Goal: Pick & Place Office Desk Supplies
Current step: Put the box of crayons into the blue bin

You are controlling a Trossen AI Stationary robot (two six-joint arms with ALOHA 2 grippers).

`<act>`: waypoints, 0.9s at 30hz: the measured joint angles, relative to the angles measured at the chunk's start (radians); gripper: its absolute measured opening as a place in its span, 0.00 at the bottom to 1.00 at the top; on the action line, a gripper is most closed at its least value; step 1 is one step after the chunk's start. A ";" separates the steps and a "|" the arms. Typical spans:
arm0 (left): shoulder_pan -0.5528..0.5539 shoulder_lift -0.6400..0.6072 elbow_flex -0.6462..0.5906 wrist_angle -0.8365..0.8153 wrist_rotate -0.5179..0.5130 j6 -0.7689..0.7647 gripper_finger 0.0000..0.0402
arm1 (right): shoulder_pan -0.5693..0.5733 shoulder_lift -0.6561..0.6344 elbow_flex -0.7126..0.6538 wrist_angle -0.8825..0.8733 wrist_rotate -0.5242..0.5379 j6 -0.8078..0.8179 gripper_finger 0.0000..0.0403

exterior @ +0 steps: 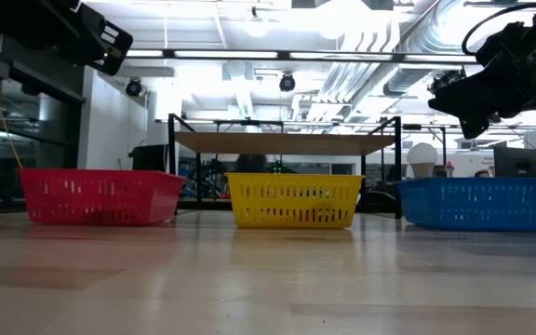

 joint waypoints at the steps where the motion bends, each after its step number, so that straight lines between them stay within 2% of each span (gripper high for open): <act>1: 0.000 0.000 0.000 0.000 0.000 0.000 0.25 | 0.000 0.000 0.000 0.000 0.000 0.000 0.23; 27: 0.000 0.000 0.000 0.000 0.000 0.001 0.25 | 0.000 0.000 0.000 0.020 -0.015 -0.001 0.23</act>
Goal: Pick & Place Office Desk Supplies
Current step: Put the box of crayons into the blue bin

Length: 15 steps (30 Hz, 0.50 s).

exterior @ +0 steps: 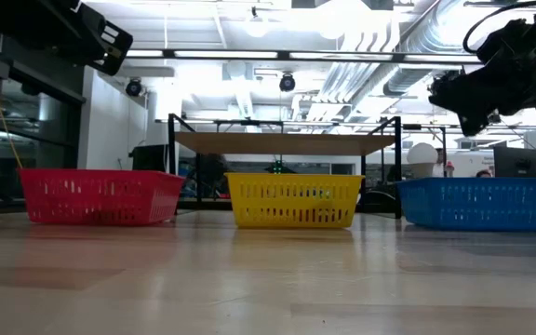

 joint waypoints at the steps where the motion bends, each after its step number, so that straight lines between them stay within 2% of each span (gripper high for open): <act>1: 0.000 0.000 0.000 0.000 0.000 0.000 0.25 | 0.000 0.000 0.001 0.012 -0.007 -0.004 0.23; 9: 0.000 0.000 0.000 0.000 0.000 0.000 0.25 | 0.027 0.029 0.115 0.014 -0.007 -0.077 0.23; 15: 0.000 0.000 0.000 0.004 0.000 0.000 0.25 | 0.081 0.157 0.194 0.010 0.001 -0.111 0.23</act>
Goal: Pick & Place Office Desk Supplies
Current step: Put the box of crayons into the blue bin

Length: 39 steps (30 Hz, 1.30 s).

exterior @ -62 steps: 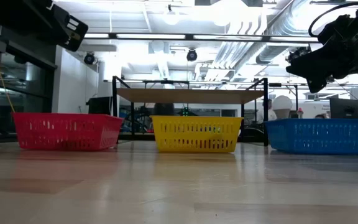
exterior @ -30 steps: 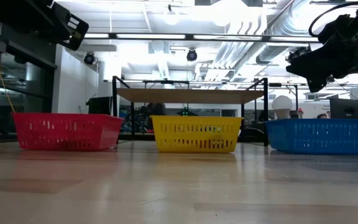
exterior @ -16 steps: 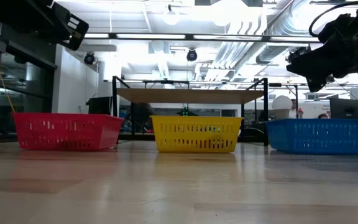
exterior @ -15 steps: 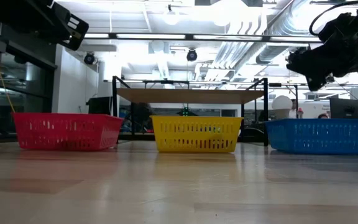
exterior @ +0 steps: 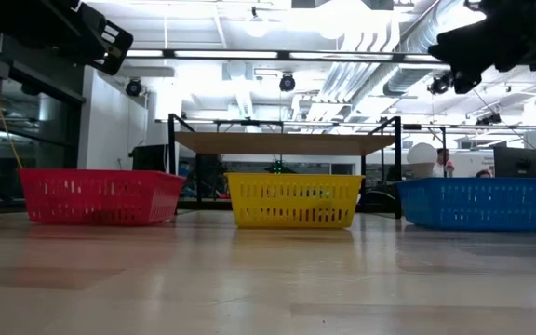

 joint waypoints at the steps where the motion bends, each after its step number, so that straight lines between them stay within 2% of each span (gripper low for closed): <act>1: 0.000 0.000 0.000 0.000 0.000 0.000 0.25 | 0.013 0.027 0.005 0.000 0.000 0.003 0.23; 4: 0.000 0.000 0.000 0.000 0.000 0.000 0.25 | 0.051 0.103 0.023 -0.040 -0.006 0.044 0.23; 9: 0.000 0.000 0.000 0.000 0.000 0.000 0.25 | 0.127 0.191 0.107 -0.262 -0.017 0.191 0.23; 13: 0.000 0.000 0.000 0.000 0.000 0.000 0.25 | 0.202 0.244 0.167 -0.358 -0.041 0.318 0.23; 24: 0.000 0.000 0.000 0.000 0.000 0.000 0.25 | 0.402 0.387 0.216 -0.397 -0.047 0.698 0.23; 34: 0.000 0.000 0.000 0.000 0.000 0.000 0.25 | 0.535 0.494 0.216 -0.430 -0.002 0.927 0.23; 39: 0.000 0.000 0.000 0.000 0.000 0.000 0.25 | 0.626 0.516 0.210 -0.440 0.073 1.093 0.23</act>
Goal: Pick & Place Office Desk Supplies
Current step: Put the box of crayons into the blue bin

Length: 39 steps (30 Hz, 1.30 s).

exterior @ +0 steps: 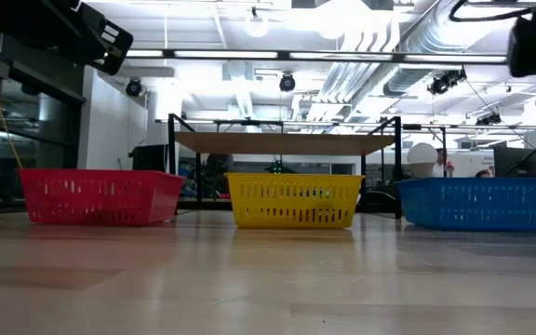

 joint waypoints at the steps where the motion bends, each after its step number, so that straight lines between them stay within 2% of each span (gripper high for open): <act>1: 0.000 0.000 0.000 0.000 0.000 0.000 0.25 | 0.022 -0.001 -0.005 0.000 0.017 0.030 0.23; 11: 0.000 0.000 0.000 0.000 0.000 0.000 0.25 | 0.235 -0.023 -0.089 0.090 0.186 0.287 0.23; 18: 0.000 0.000 0.000 0.000 0.000 0.000 0.25 | 0.350 -0.023 -0.116 0.035 0.256 0.451 0.23; 26: 0.000 0.000 0.000 0.000 0.000 0.000 0.25 | 0.409 0.028 -0.117 -0.007 0.259 0.575 0.23; 39: 0.000 0.000 0.000 0.000 0.000 0.000 0.25 | 0.473 0.173 -0.117 0.046 0.234 0.687 0.23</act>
